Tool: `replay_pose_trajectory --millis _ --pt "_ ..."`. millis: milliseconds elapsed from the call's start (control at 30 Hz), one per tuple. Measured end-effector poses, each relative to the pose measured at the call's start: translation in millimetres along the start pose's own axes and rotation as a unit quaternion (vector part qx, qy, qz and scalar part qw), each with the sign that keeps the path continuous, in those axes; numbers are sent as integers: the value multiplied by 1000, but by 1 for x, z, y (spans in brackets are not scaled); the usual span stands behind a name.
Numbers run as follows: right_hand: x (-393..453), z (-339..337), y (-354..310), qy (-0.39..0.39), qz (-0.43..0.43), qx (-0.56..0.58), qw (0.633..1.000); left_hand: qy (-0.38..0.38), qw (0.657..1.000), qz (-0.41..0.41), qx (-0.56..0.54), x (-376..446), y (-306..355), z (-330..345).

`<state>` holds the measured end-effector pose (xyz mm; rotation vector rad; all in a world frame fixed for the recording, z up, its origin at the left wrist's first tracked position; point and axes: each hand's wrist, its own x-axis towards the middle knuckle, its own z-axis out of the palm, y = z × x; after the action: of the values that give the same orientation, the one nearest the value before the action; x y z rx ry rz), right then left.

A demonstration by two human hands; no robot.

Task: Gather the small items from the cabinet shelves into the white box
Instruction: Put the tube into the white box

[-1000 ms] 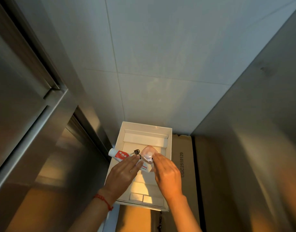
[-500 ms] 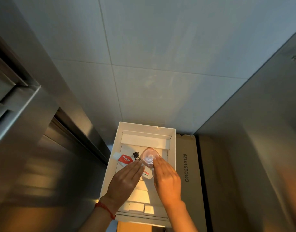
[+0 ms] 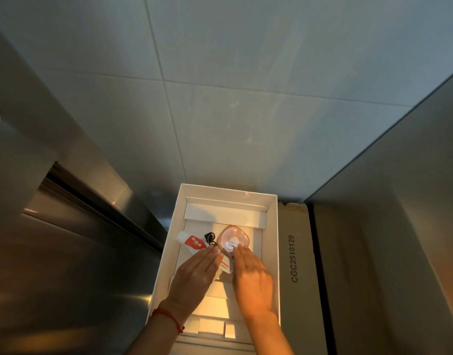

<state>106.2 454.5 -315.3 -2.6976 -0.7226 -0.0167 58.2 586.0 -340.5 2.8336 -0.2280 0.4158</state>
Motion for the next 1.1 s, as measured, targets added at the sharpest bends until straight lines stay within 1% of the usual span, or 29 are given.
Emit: replay_pose_trajectory --millis 233,367,567,667,733,833,900,1100 --pt "4 17 0 -30 25 -2 999 -19 999 -28 -18 -2 -9 16" --pt "5 26 1 -75 42 -15 996 -39 999 -29 -22 -3 -10 22" --pt "4 32 1 -115 69 -35 990 -61 997 -39 -17 -7 -11 27" --pt "6 34 1 -146 81 -24 986 -71 996 -47 -16 -8 -11 27" --pt "4 36 3 -147 76 -28 986 -79 995 -53 -16 -9 -11 28" --pt "3 38 3 -202 60 -6 977 -84 995 -56 -14 -10 -12 28" --pt "1 39 6 -222 54 5 974 -83 995 -56 -14 -10 -12 28" --pt "1 39 9 -215 51 9 975 -82 995 -60 8 -8 -12 26"
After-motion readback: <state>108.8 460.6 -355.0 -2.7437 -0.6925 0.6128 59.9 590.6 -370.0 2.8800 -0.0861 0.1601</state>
